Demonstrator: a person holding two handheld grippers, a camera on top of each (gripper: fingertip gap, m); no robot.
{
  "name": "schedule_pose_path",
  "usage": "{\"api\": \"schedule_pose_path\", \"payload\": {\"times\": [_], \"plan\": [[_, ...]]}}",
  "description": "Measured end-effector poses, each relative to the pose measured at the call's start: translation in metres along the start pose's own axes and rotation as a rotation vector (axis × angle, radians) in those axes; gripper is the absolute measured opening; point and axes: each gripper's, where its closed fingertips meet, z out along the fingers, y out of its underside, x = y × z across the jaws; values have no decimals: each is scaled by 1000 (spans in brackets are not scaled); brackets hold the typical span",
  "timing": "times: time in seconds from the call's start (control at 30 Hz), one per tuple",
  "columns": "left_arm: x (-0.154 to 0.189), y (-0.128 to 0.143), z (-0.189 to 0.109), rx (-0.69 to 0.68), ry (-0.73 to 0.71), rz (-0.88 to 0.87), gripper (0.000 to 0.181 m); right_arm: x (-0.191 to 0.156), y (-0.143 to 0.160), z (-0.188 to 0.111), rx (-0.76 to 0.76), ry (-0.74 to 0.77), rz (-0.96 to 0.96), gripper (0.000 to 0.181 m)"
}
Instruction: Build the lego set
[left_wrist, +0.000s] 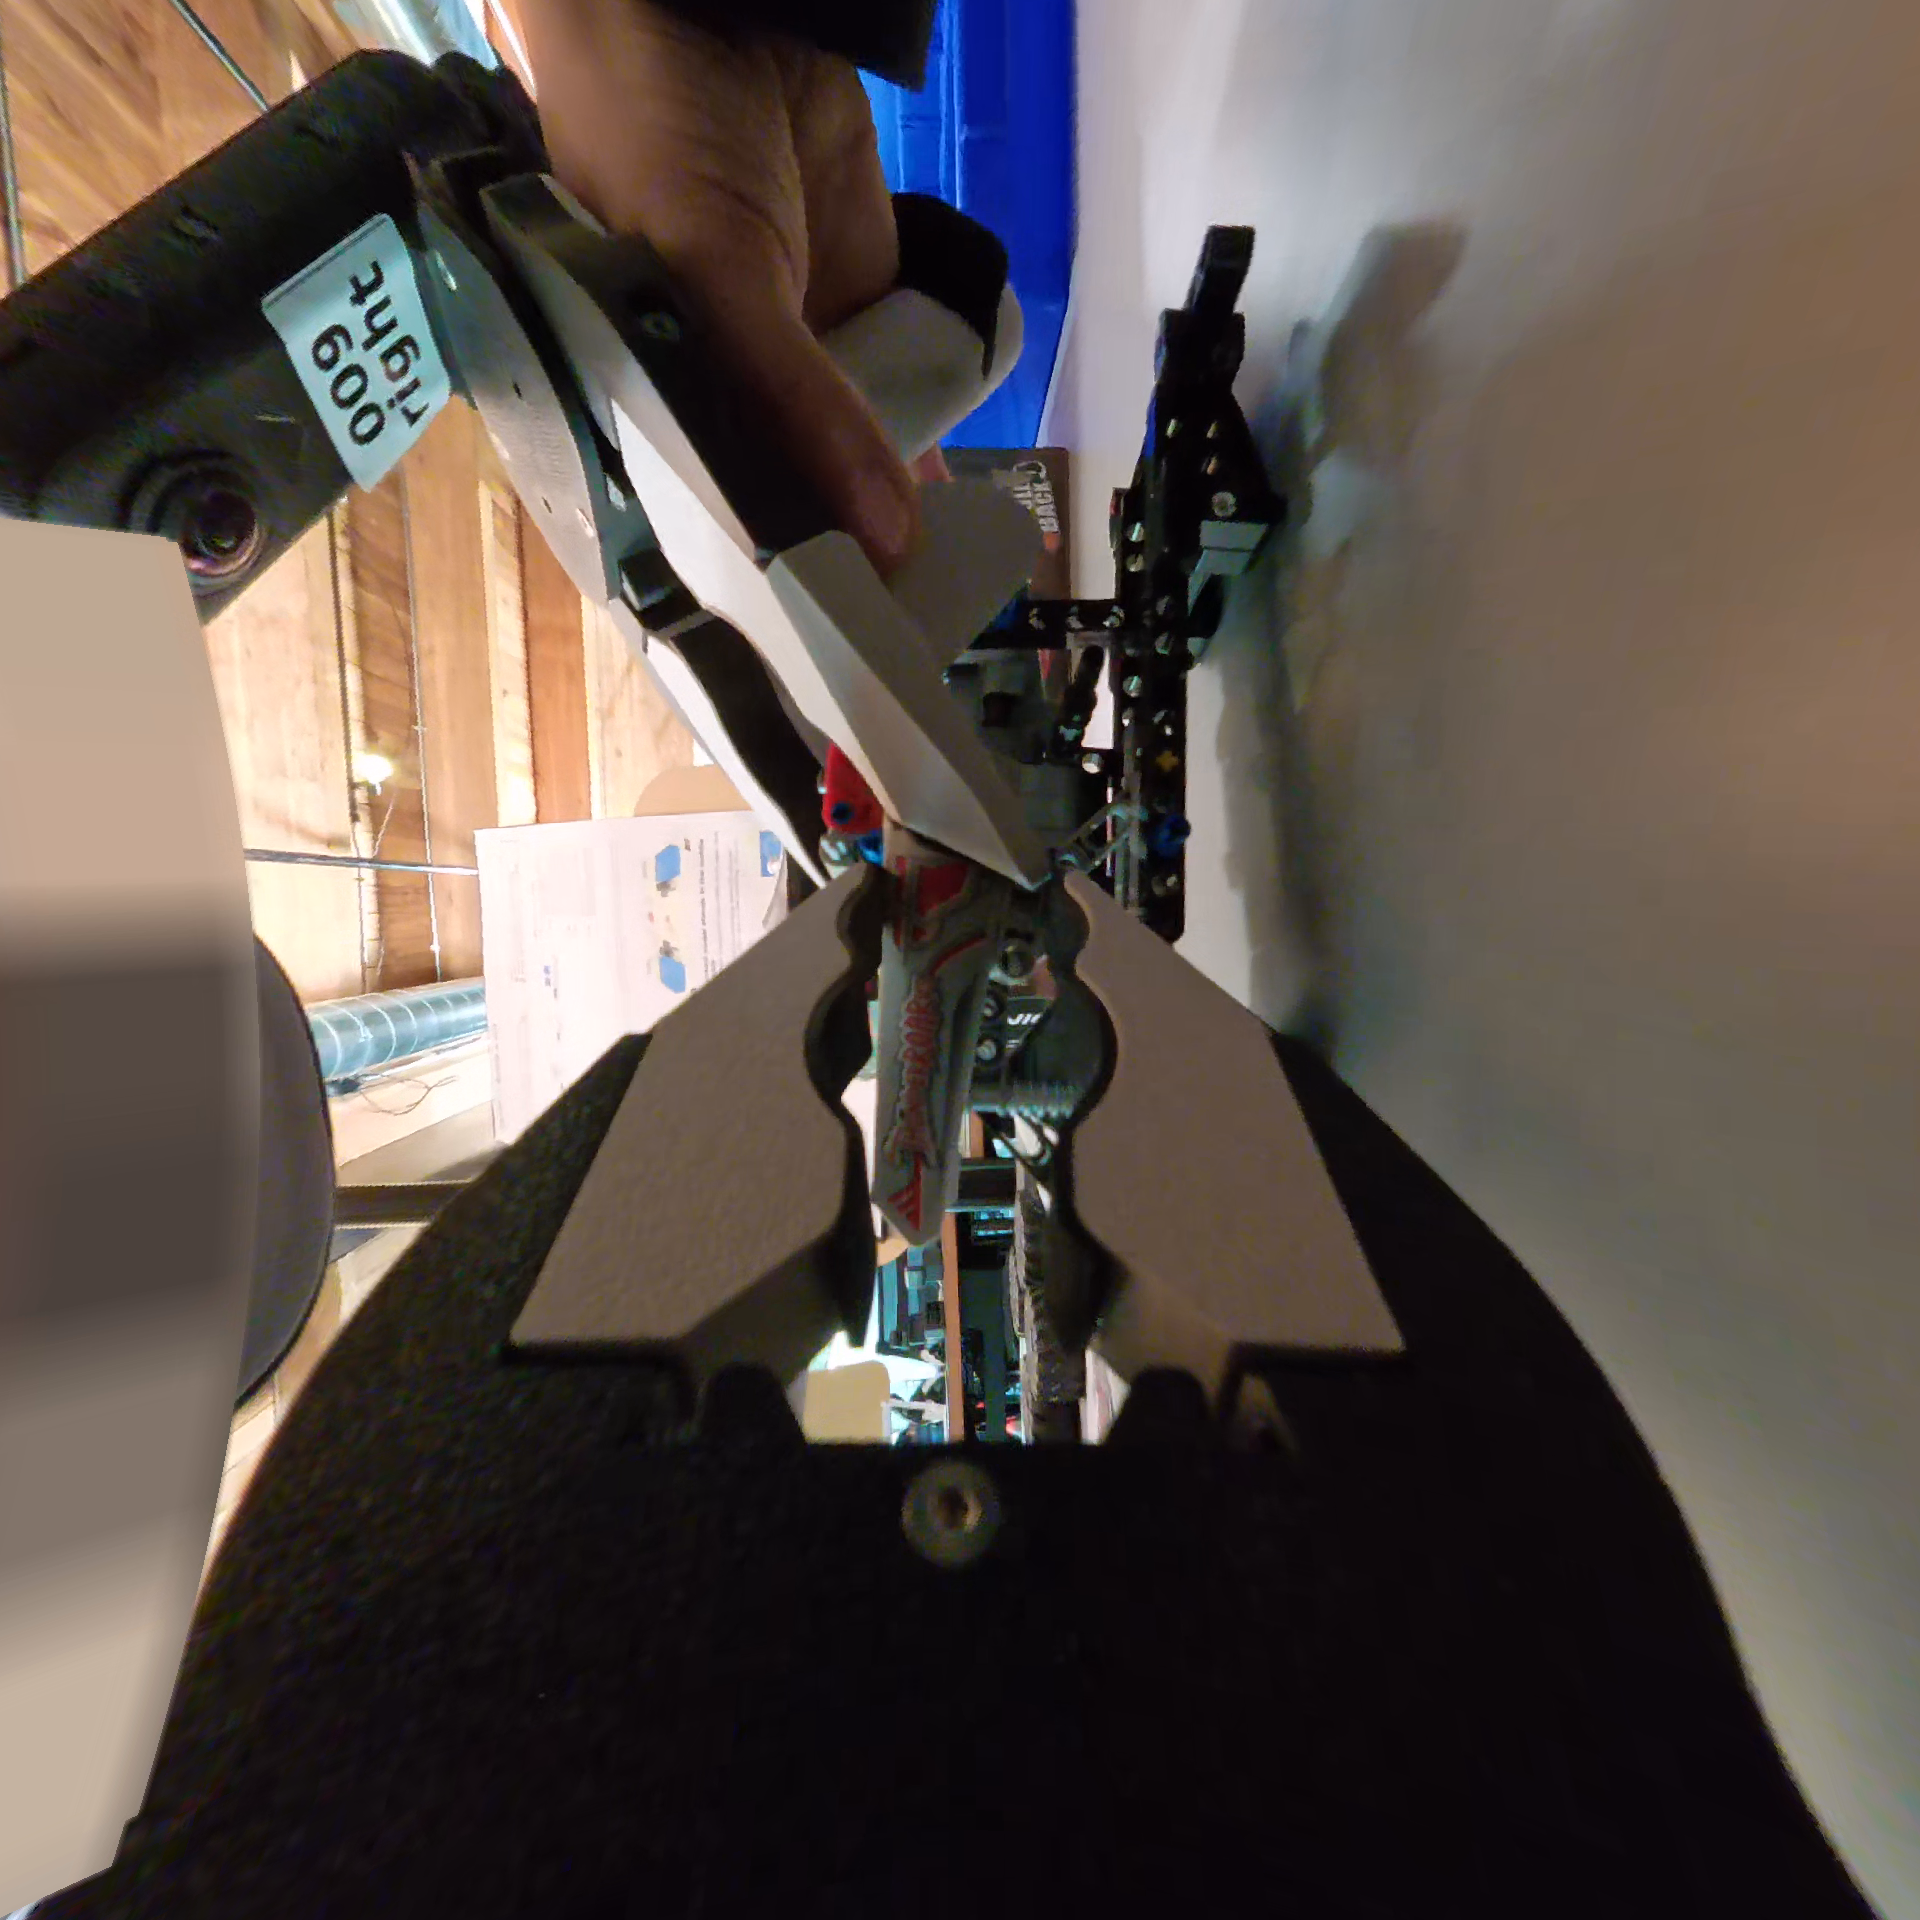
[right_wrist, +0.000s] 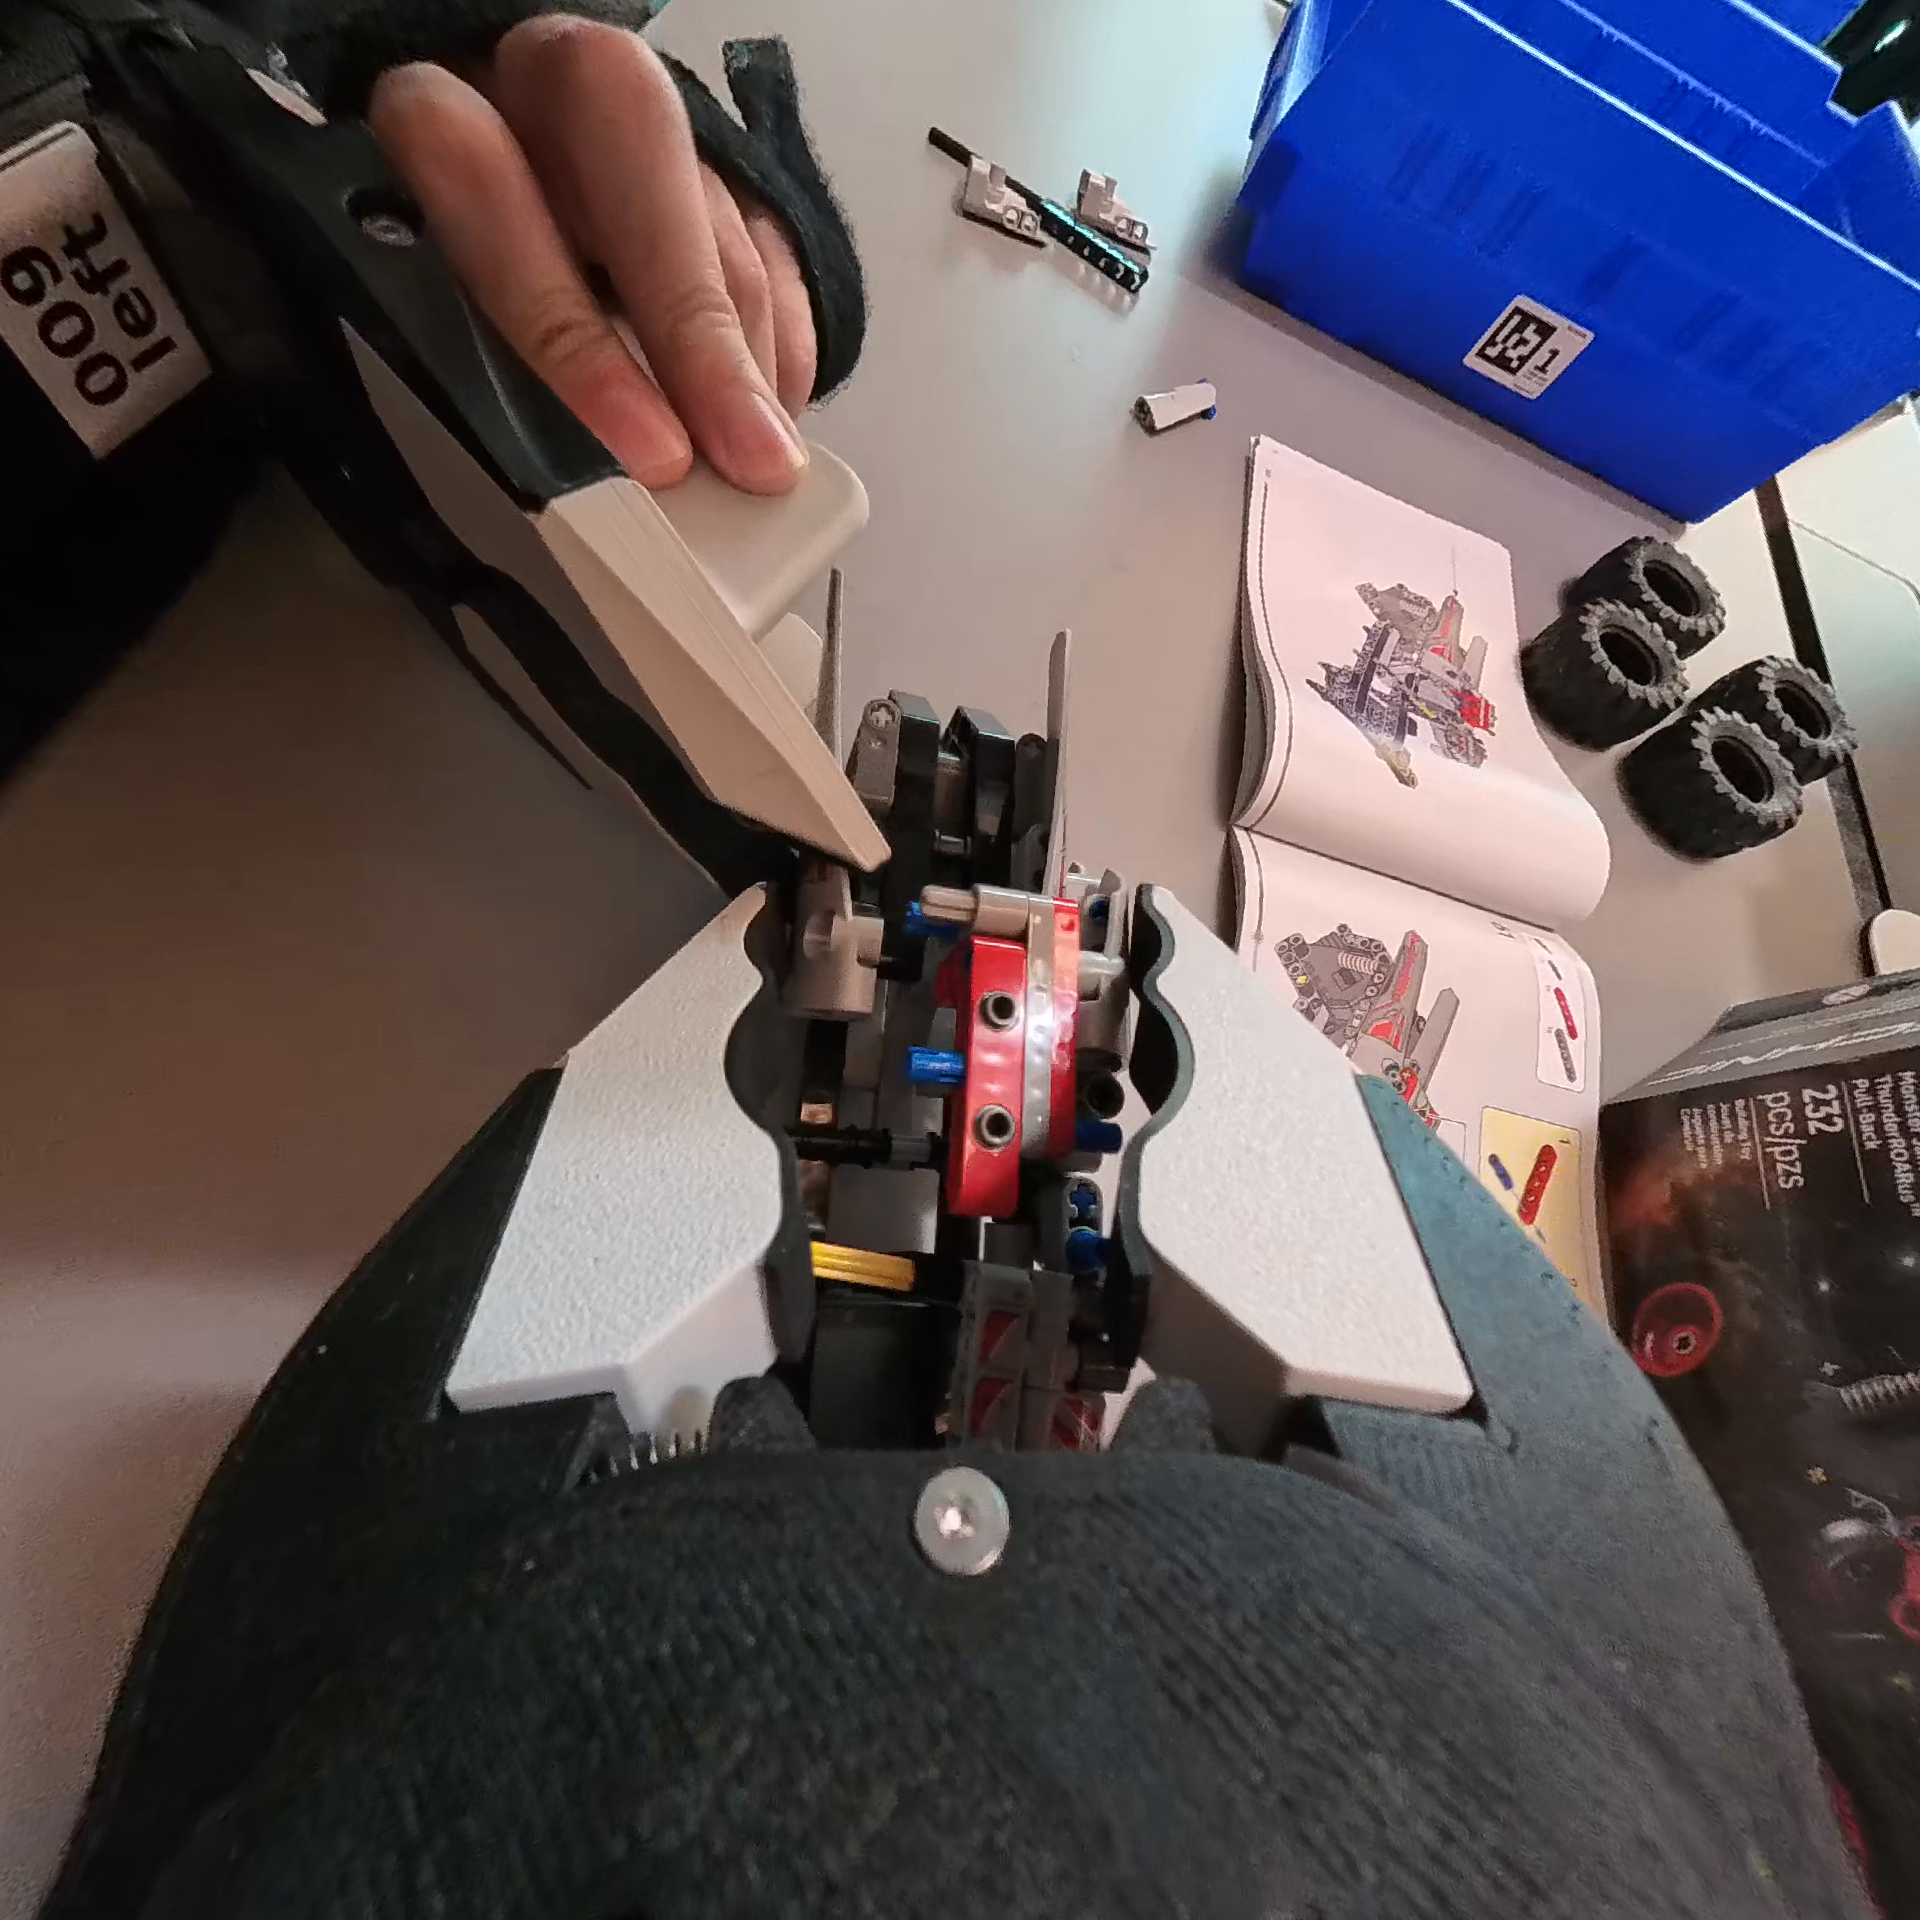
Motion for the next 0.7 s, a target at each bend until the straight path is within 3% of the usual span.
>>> {"api": "schedule_pose_path", "payload": {"times": [0.43,0.7], "plan": [[-1,1,0,5,11,-62,28,-1,-1,-1,-25,-9,-5,64],[-2,-4,-1,37,-27,74,28,-4,-1,-2,-30,-22,-40,64]]}}
